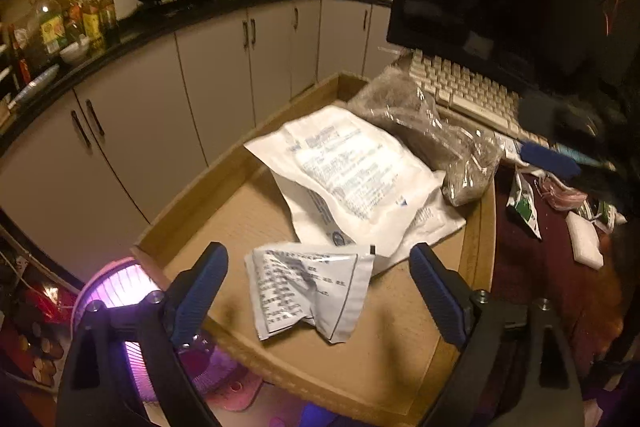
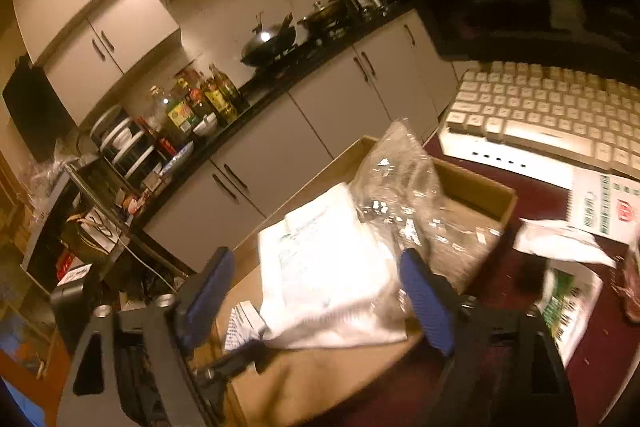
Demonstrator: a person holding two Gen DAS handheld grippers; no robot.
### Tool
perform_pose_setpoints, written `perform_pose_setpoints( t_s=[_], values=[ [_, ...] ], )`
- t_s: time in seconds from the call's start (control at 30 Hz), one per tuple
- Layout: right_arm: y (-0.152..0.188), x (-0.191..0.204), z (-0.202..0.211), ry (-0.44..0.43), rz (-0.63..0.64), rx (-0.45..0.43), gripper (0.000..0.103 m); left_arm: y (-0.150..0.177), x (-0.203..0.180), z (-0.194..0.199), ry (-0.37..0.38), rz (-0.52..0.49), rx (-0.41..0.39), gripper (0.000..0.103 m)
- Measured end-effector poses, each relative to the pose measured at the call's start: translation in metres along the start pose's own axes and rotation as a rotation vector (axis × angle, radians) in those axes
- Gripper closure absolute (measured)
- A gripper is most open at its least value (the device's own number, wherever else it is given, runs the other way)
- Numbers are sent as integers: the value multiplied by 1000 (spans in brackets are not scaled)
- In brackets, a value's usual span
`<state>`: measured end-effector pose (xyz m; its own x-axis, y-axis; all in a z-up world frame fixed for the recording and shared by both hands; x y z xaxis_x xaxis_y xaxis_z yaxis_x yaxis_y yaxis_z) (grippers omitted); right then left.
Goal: Organize soft objects
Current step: 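Move both tools back over the desk toward the foam block and sachet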
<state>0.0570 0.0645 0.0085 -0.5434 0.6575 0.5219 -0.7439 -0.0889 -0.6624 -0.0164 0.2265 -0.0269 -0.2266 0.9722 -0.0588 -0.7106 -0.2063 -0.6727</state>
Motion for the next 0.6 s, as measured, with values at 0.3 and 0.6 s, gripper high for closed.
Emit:
perform_pose_setpoints(
  t_s=[0.3,0.6],
  values=[
    [22,-28,44,46,-83,28,0,-9,-6,18,33,30,-36,8],
    [35,-53,65,70,-170,36,0,-8,-30,21,58,-6,-18,8]
  ],
)
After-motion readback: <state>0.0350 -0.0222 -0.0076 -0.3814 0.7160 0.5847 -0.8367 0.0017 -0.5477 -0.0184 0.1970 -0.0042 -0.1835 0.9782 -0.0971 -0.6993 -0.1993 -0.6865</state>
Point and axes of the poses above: each gripper's, at about its wrist camera, not at the fingertips, and z roughly against the way its jaws point, x to its left, y to its underside, the point moved 4 cm from there along -z, roughly the way its jaws point, and after that the axes turned 2 degrees about x, right-handed, at the moved point
